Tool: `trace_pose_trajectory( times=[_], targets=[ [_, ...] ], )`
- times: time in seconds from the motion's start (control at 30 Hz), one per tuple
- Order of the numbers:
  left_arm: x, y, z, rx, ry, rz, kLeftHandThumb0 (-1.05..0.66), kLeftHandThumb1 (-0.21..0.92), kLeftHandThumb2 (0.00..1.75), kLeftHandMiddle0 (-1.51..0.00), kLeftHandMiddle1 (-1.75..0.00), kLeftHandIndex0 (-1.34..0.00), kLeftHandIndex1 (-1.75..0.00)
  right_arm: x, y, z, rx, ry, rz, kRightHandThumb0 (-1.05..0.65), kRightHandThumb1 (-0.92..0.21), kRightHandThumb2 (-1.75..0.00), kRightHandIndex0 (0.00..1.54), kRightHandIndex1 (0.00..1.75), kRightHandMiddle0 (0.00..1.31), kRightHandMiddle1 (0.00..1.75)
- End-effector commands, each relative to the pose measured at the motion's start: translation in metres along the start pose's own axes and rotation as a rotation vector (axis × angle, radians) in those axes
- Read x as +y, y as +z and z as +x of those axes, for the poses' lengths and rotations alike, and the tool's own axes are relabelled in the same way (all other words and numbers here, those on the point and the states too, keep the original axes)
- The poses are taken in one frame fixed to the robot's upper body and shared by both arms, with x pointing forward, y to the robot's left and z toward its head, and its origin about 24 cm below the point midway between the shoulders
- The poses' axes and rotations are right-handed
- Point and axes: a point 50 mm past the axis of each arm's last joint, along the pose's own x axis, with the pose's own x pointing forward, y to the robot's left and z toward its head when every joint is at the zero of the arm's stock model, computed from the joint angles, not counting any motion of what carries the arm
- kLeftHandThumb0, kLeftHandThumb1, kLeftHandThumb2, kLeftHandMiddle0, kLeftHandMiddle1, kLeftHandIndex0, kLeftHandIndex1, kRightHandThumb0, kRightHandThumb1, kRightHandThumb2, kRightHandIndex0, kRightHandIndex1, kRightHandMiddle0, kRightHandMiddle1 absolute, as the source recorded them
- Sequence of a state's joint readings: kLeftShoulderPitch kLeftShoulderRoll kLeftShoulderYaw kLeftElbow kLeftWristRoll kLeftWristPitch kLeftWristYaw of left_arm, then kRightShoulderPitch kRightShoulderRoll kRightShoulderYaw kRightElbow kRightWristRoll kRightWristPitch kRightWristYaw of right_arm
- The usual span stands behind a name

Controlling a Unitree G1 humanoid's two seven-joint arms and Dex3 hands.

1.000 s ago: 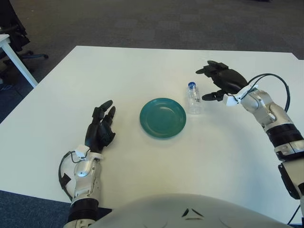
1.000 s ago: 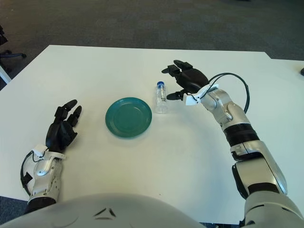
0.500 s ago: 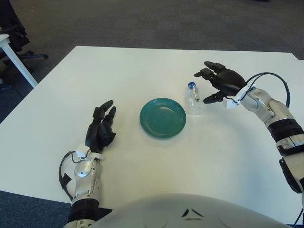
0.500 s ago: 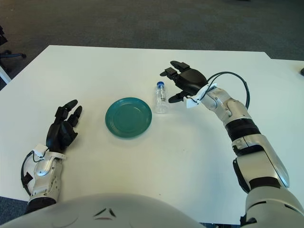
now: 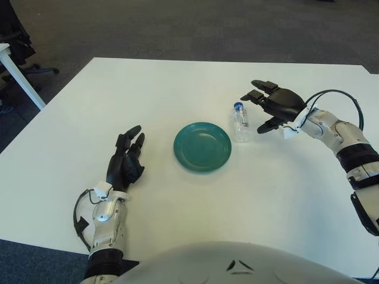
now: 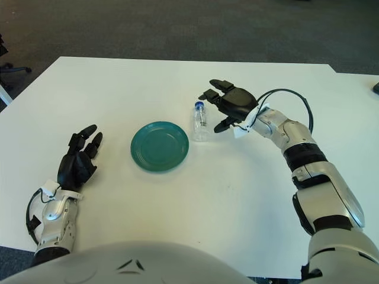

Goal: Put the bottle into the plate.

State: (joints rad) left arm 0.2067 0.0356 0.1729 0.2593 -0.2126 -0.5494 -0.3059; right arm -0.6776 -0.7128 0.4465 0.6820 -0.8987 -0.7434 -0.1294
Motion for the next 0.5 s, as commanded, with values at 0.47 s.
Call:
trace_pose_trajectory(
  times=[0.47],
  targets=[
    [-0.0048, -0.0125, -0.0213, 0.071, 0.029, -0.046, -0.90, 0.92, 0.97, -0.29, 0.00, 0.00, -0.74, -0.0015, -0.0007, -0.0018, -0.167, 0.028, -0.153, -0.79, -0.92, -0.22, 0.22, 0.01, 0.00, 0.46]
  ],
)
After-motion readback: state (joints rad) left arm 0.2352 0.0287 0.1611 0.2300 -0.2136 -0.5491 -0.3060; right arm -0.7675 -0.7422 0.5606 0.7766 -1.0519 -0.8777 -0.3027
